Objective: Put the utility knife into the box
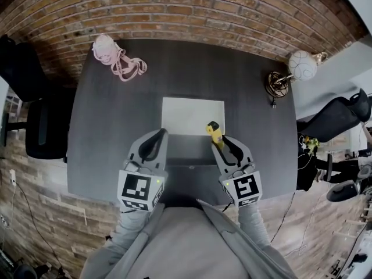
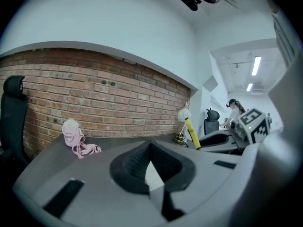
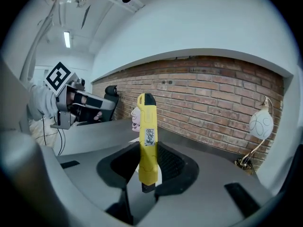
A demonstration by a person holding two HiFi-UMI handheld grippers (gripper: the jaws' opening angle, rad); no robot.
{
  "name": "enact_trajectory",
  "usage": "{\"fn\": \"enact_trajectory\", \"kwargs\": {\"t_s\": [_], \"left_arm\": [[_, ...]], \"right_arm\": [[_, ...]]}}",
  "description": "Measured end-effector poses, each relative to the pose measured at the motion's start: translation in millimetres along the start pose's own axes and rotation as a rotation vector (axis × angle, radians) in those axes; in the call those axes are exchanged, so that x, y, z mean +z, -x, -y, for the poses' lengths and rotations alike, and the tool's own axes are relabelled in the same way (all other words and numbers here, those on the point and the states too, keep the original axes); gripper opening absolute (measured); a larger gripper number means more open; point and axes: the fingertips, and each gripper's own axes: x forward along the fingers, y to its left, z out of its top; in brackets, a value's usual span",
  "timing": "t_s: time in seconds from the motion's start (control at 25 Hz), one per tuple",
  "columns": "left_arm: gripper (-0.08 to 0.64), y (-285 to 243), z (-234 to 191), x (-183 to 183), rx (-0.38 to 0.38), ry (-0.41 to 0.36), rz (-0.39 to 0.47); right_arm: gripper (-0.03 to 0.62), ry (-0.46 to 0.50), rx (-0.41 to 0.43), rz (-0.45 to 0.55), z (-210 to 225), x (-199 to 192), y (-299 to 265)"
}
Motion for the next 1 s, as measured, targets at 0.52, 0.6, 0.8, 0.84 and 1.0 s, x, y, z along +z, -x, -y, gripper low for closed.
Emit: {"fn": "enact_trajectory", "kwargs": {"t_s": [0.52, 0.6, 0.8, 0.84, 1.0], "left_arm": [[0.018, 0, 4, -25, 0.014, 0.039, -0.03], [0.018, -1, 5, -29, 0.017, 0.045, -0.033], [0.018, -2, 8, -39, 0.02, 0.056, -0.051], [0.018, -2, 9, -41, 0.019, 0.055, -0.053], [0.018, -1, 11, -45, 0.022, 0.061, -0.06]], "right_arm": [[0.126, 0.134, 0.141, -0.15, -27, -52, -29], [0.126, 0.147, 0.166, -0.166, -30, -60, -33], [0.126, 0.197, 0.221, -0.223, -39, -80, -44], [0.126, 0.206, 0.233, -0.232, -42, -84, -46], [0.126, 0.249, 0.285, -0.266, -54, -97, -54]]}}
